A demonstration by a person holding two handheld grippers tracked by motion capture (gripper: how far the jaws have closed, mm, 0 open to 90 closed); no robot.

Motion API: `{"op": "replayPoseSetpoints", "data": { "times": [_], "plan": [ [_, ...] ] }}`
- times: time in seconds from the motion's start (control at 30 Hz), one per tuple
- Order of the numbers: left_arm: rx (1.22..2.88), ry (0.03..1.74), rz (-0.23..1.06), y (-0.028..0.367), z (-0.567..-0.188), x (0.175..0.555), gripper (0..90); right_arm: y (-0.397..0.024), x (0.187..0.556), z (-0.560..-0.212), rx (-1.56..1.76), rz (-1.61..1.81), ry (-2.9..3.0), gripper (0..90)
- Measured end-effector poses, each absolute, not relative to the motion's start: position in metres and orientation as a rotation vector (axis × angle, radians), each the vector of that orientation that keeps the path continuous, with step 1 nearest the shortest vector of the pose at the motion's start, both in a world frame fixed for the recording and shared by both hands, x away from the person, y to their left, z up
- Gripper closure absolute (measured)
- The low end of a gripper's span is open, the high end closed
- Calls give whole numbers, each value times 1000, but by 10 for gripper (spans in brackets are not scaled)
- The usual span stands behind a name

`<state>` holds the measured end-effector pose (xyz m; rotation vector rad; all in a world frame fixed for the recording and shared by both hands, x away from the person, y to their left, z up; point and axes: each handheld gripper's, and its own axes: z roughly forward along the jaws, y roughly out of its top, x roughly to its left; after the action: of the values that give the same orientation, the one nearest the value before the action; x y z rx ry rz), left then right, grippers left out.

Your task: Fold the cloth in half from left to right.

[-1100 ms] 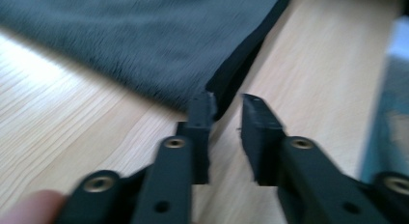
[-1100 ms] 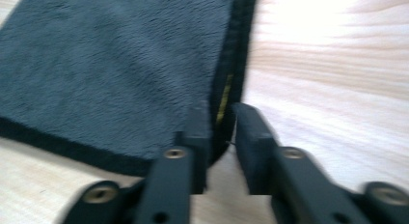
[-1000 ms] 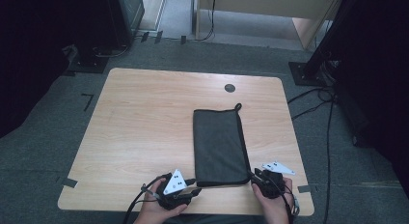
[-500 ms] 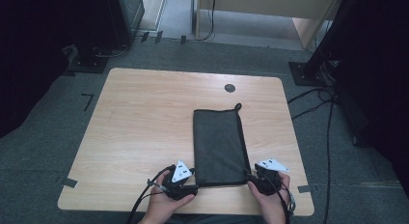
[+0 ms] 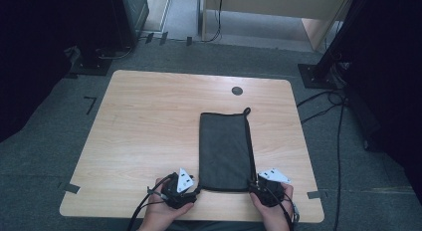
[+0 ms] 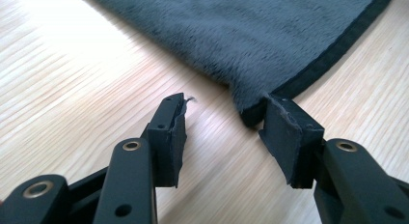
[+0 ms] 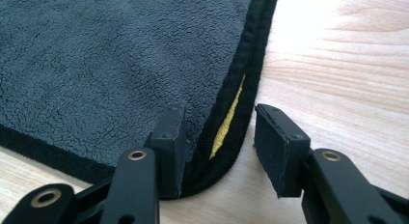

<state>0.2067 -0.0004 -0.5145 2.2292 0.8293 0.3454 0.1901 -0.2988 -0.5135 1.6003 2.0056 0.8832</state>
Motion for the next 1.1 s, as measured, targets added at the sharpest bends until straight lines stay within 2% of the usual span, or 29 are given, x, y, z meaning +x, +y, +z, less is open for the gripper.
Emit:
{"op": "replayPoseSetpoints", "data": {
  "times": [0.07,0.1,0.2,0.3,0.5,0.67,1.1],
  "plan": [
    [2221,844,338,3,-514,206,501,-297,188,-513,1601,890,2012,553],
    [2189,848,283,7,-514,207,485,-296,188,-513,1599,888,2019,549],
    [2061,881,209,17,-506,211,467,-301,190,-512,1609,891,2035,489],
    [1969,914,202,21,-496,219,445,-307,192,-512,1630,903,2031,469],
    [2087,923,202,0,-506,228,409,-310,194,-509,1616,918,2001,425],
    [2190,904,307,-12,-514,219,401,-309,196,-514,1615,900,2018,399],
    [2204,896,312,-2,-513,199,450,-297,181,-515,1585,882,2027,395]
  ]
}}
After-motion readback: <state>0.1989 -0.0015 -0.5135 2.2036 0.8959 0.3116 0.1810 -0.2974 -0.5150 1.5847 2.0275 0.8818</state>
